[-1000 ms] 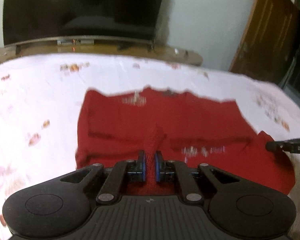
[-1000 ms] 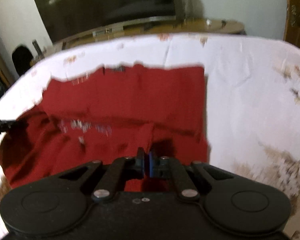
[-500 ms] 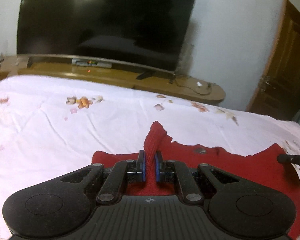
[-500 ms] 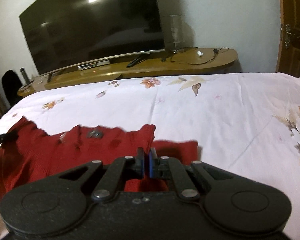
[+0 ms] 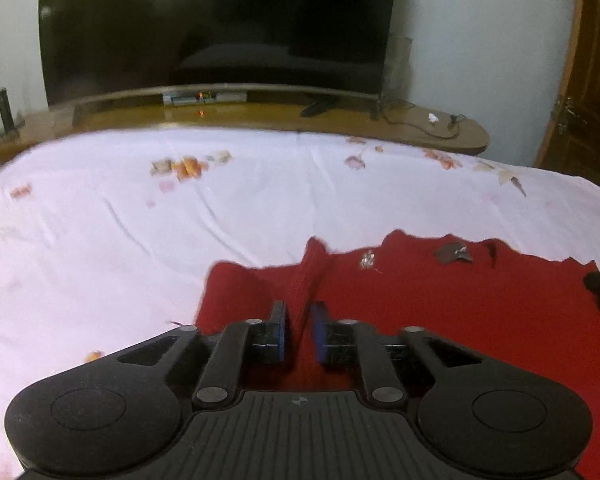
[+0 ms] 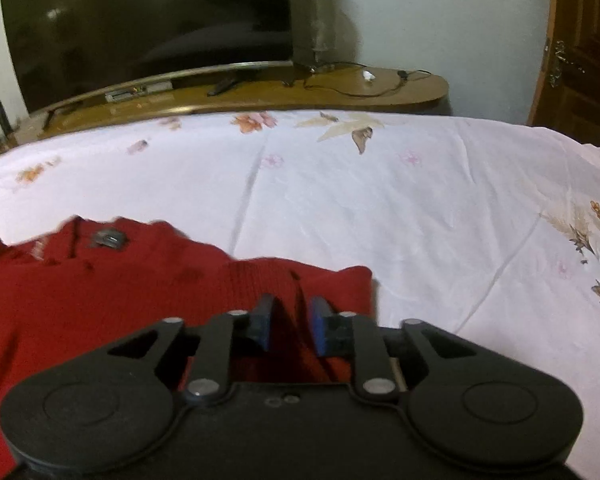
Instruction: Fold small clothes
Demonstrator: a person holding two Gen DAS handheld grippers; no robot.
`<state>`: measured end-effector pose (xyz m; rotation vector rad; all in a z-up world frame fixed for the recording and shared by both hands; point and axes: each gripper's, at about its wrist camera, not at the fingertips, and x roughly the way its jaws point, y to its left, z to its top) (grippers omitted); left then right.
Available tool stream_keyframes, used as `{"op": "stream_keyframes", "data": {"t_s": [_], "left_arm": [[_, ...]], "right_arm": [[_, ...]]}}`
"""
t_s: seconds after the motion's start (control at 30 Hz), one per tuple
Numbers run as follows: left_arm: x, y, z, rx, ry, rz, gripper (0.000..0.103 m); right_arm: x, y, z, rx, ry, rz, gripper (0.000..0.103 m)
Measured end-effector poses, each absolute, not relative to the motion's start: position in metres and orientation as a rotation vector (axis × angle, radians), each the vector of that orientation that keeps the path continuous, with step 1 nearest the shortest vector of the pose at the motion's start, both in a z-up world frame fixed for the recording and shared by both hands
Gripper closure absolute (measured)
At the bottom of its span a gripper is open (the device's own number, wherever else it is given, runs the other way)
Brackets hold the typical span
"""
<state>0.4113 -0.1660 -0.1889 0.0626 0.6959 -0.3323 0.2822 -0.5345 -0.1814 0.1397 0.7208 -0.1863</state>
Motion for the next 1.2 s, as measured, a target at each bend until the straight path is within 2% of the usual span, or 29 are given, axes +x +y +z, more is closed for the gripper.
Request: {"op": "stream_keyframes", "data": {"t_s": [0.03, 0.07, 0.1, 0.2, 0.3, 0.5, 0.6, 0.77, 1.0, 1.1, 1.2], "left_arm": [[0.408, -0.164, -0.183, 0.059, 0.676, -0.325, 0.046], [0.398, -0.161, -0.176, 0.054, 0.642, -0.318, 0.027], [0.389, -0.157, -0.168, 0.061, 0.609, -0.318, 0.025], [0.366, -0.159, -0.159, 0.101, 0.598, -0.36, 0.025], [0.351, -0.161, -0.166, 0.101, 0.661, -0.413, 0.025], [0.353, -0.164, -0.211, 0.147, 0.743, -0.375, 0.025], [0.354, -0.166, -0.206, 0.125, 0.745, -0.347, 0.025], [0.339, -0.164, -0.186, 0.079, 0.727, -0.382, 0.025], [0.323, -0.173, -0.216, 0.157, 0.778, -0.354, 0.025], [0.319, -0.176, -0.214, 0.183, 0.778, -0.346, 0.025], [0.32, -0.171, -0.204, 0.143, 0.806, -0.334, 0.025]], "right_arm": [[0.276, -0.535, -0.176, 0.154, 0.708, -0.183, 0.068], [0.272, -0.537, -0.17, 0.164, 0.698, -0.185, 0.068], [0.265, -0.537, -0.164, 0.178, 0.686, -0.191, 0.068], [0.245, -0.534, -0.148, 0.204, 0.647, -0.192, 0.066], [0.228, -0.515, -0.142, 0.199, 0.644, -0.134, 0.067], [0.213, -0.474, -0.174, 0.134, 0.74, -0.065, 0.067], [0.222, -0.484, -0.191, 0.149, 0.764, -0.108, 0.067], [0.219, -0.48, -0.161, 0.184, 0.699, -0.094, 0.065], [0.2, -0.455, -0.178, 0.146, 0.757, -0.057, 0.063], [0.201, -0.454, -0.197, 0.135, 0.814, -0.065, 0.062], [0.2, -0.453, -0.184, 0.168, 0.802, -0.066, 0.062]]}}
